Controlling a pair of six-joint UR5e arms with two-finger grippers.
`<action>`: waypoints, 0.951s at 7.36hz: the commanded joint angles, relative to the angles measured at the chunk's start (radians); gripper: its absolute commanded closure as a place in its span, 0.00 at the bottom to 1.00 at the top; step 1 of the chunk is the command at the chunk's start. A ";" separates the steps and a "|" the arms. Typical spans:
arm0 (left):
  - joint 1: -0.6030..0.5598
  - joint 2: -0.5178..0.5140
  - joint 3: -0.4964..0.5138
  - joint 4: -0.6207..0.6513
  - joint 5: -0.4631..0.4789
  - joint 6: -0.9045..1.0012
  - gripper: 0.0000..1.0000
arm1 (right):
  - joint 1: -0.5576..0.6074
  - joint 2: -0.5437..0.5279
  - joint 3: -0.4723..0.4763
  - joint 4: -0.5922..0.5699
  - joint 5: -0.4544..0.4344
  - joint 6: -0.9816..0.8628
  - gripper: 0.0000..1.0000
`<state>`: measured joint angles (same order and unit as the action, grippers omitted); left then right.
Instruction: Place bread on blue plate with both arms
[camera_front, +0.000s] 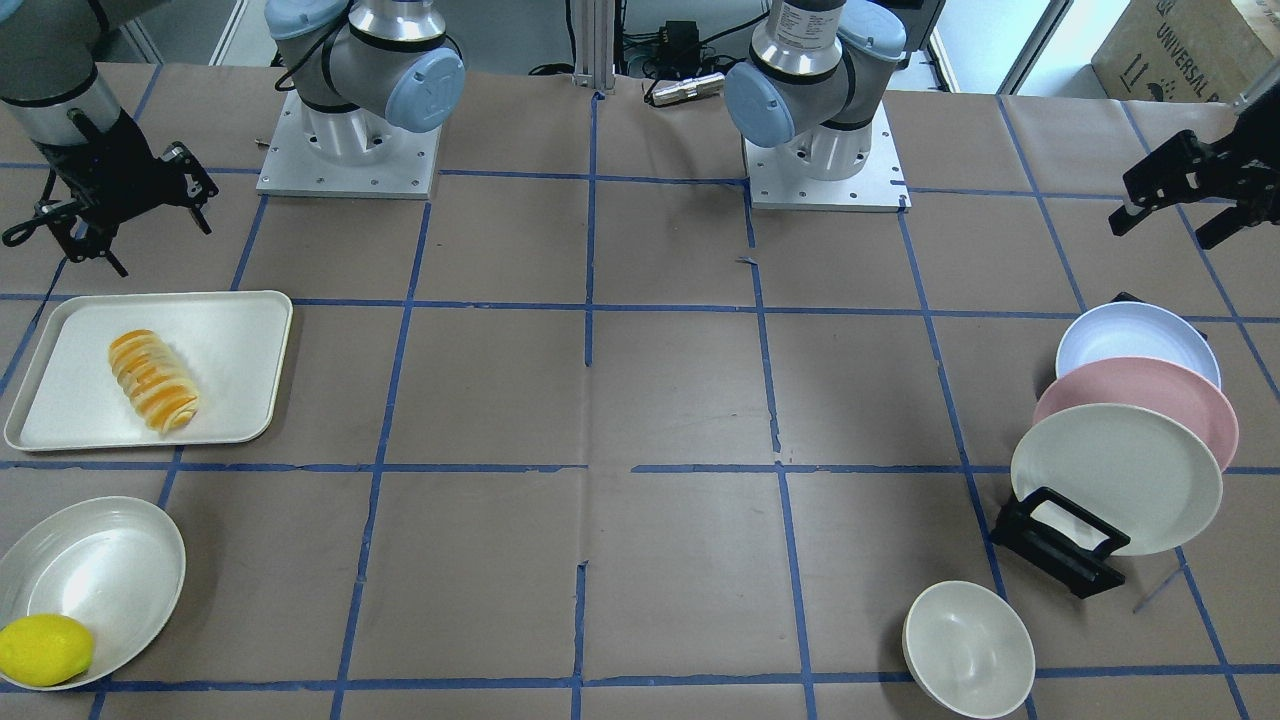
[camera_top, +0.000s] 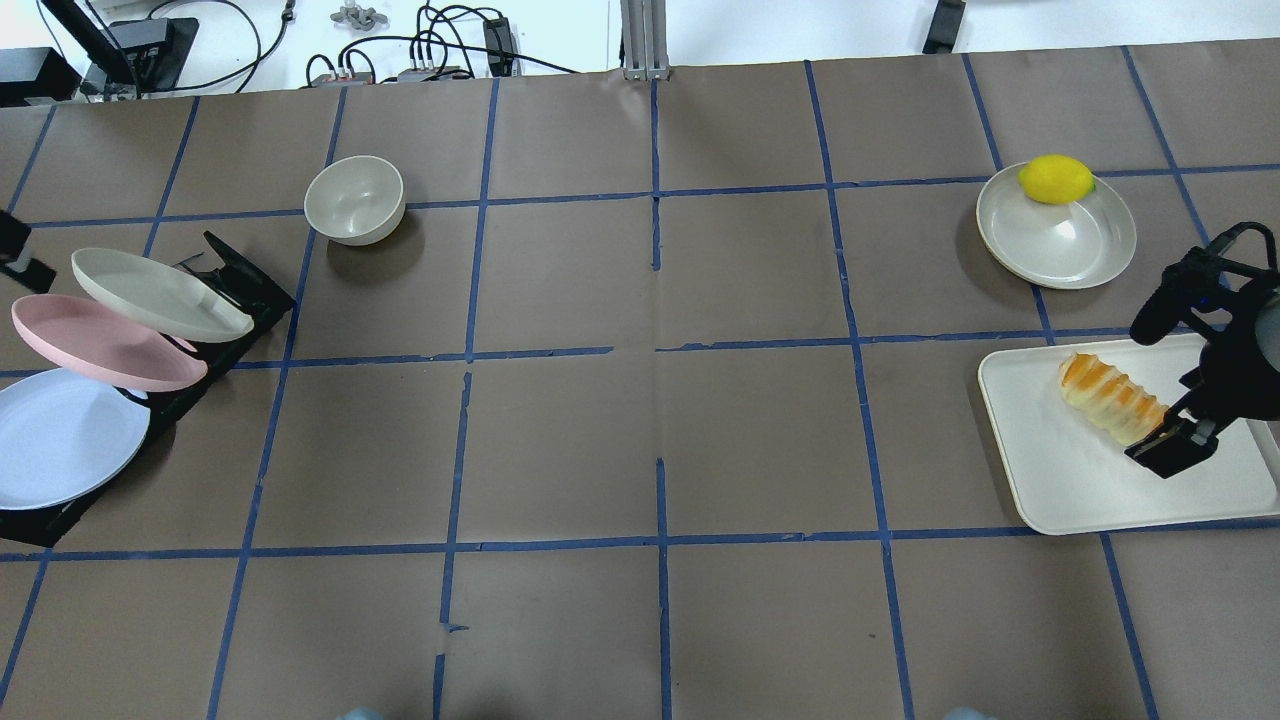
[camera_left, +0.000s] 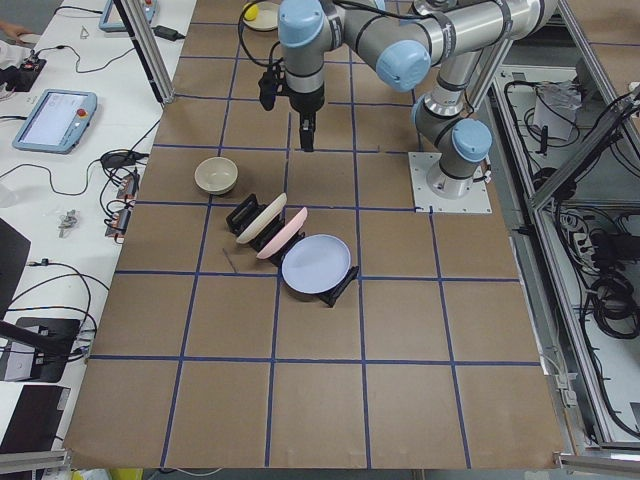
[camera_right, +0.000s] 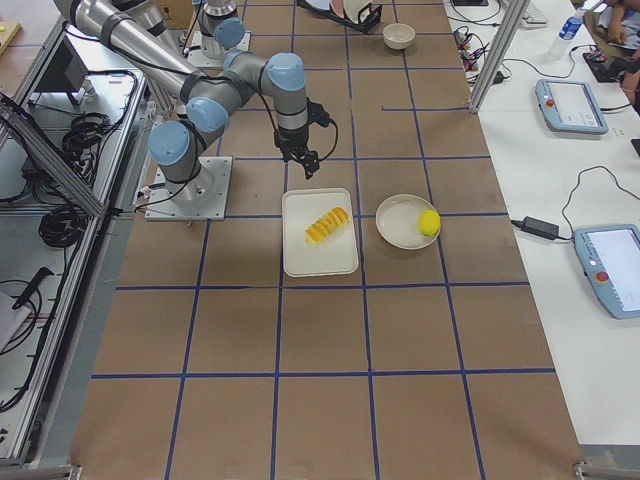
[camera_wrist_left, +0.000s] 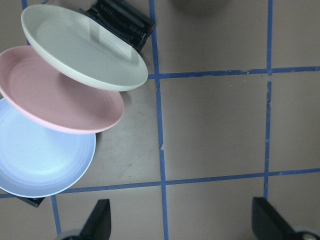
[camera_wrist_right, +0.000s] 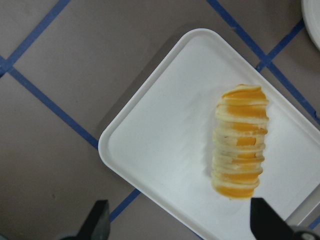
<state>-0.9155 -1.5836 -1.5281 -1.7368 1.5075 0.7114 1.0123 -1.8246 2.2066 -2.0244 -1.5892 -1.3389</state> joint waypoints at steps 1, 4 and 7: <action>0.156 -0.108 -0.012 0.008 -0.030 0.217 0.00 | -0.003 0.137 -0.007 -0.147 0.000 -0.028 0.00; 0.295 -0.272 0.052 0.046 -0.050 0.437 0.00 | -0.003 0.354 -0.105 -0.189 0.005 -0.022 0.00; 0.395 -0.424 0.127 0.062 -0.093 0.572 0.00 | -0.026 0.444 -0.093 -0.288 -0.003 -0.014 0.00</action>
<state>-0.5505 -1.9248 -1.4330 -1.6864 1.4468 1.2450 0.9936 -1.4247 2.1110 -2.2662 -1.5877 -1.3574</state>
